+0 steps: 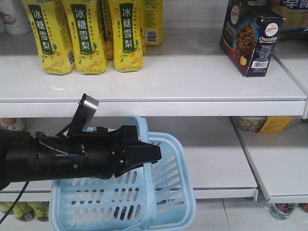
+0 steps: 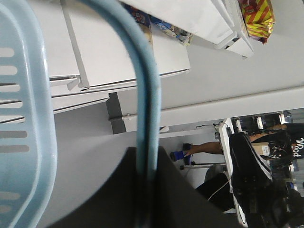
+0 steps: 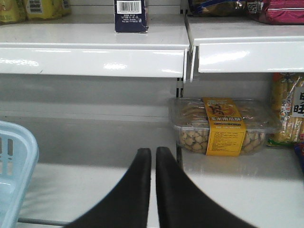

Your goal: Left arm holds basket, right arm returns cookies

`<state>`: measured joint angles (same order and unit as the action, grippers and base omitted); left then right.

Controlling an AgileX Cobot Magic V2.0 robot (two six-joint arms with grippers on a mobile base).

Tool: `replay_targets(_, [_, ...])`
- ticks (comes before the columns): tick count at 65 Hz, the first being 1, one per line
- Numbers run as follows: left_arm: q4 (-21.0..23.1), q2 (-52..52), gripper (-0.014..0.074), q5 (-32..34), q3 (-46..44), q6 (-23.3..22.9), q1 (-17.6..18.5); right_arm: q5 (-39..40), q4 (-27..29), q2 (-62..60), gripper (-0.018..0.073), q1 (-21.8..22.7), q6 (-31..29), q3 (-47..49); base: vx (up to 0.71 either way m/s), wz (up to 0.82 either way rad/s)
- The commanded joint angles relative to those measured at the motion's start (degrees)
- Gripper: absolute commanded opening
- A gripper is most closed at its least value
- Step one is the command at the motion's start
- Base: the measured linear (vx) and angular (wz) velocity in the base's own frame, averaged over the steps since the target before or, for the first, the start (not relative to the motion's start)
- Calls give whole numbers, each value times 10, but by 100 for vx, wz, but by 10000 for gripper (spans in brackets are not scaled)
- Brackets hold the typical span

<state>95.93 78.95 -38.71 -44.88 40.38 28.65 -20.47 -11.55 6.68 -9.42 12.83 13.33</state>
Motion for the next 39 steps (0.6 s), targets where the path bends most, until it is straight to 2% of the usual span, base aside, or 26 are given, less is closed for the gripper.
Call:
replay_targets(1, [60, -22, -6, -9, -22, 7, -2, 43, -10, 5, -11, 2, -4, 16, 0, 0])
replay_targets(27, [58, -23, -6, -9, -19, 7, -1, 43, -10, 5, -11, 2, -4, 16, 0, 0])
replay_targets(39, [44, -78, -6, -9, 33, 19, 11, 43, -10, 5, -11, 2, -4, 16, 0, 0])
